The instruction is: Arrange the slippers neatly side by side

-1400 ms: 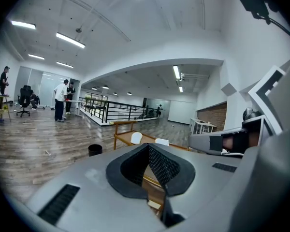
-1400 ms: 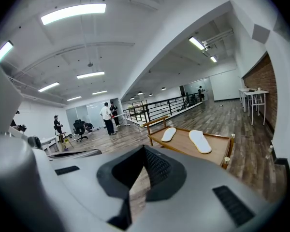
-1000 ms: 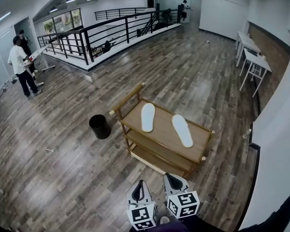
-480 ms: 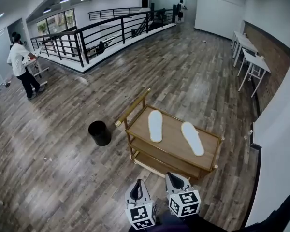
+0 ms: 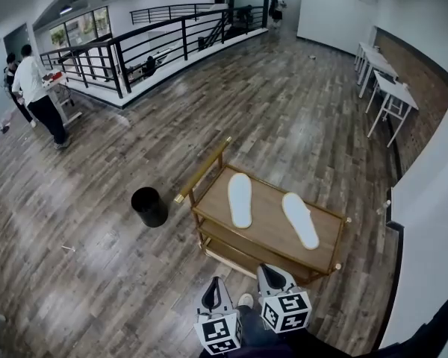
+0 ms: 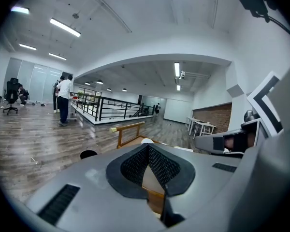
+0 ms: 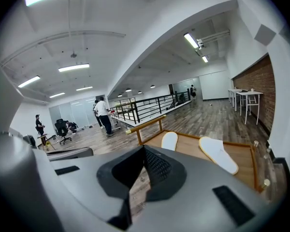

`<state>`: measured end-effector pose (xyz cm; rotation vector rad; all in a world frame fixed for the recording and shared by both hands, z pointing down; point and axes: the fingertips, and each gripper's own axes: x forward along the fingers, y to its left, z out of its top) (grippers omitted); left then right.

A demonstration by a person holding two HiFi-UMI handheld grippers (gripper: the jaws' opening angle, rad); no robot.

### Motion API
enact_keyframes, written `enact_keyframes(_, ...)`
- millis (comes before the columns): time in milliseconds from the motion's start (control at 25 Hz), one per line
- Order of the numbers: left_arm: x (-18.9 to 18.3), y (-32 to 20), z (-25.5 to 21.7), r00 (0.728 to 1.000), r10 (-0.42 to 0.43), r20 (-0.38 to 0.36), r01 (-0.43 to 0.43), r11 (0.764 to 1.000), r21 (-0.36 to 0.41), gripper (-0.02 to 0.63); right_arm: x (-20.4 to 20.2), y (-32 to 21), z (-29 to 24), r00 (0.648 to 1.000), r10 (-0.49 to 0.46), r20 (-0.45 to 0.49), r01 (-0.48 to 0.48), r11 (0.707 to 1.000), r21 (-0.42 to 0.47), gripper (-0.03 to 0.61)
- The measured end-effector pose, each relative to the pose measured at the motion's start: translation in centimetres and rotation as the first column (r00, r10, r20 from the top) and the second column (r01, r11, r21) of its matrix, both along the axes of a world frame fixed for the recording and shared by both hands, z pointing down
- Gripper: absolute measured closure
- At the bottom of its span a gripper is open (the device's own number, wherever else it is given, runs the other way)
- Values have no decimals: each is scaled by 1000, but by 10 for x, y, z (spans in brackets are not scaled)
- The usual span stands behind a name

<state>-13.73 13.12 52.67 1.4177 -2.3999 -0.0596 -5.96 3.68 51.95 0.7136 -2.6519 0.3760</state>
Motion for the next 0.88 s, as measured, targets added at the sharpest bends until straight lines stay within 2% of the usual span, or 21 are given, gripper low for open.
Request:
enact_keyframes(200, -24, -49, 0, 999, 16, 28, -15, 1000, -16, 614, -25, -46, 2, 1000, -2, 26, 2, 1000, -11, 580)
enact_keyframes(400, -37, -113, -6, 993, 97, 70, -95, 995, -31, 614, -29, -105, 2, 995, 83, 53, -81, 996, -33, 580)
enact_keyframes(560, -29, -164, -6, 977, 189, 95, -185, 981, -50, 614, -23, -146, 0, 987, 145, 73, -142, 989, -45, 580)
enact_keyframes(720, -19, -208, -10, 966, 247, 82, -244, 969, -35, 614, -5, -181, 3, 973, 220, 70, -216, 975, -50, 580)
enact_keyframes(880, -13, -231, -6, 953, 293, 71, -290, 956, -53, 614, 14, -202, 8, 954, 293, 56, -289, 955, -65, 580)
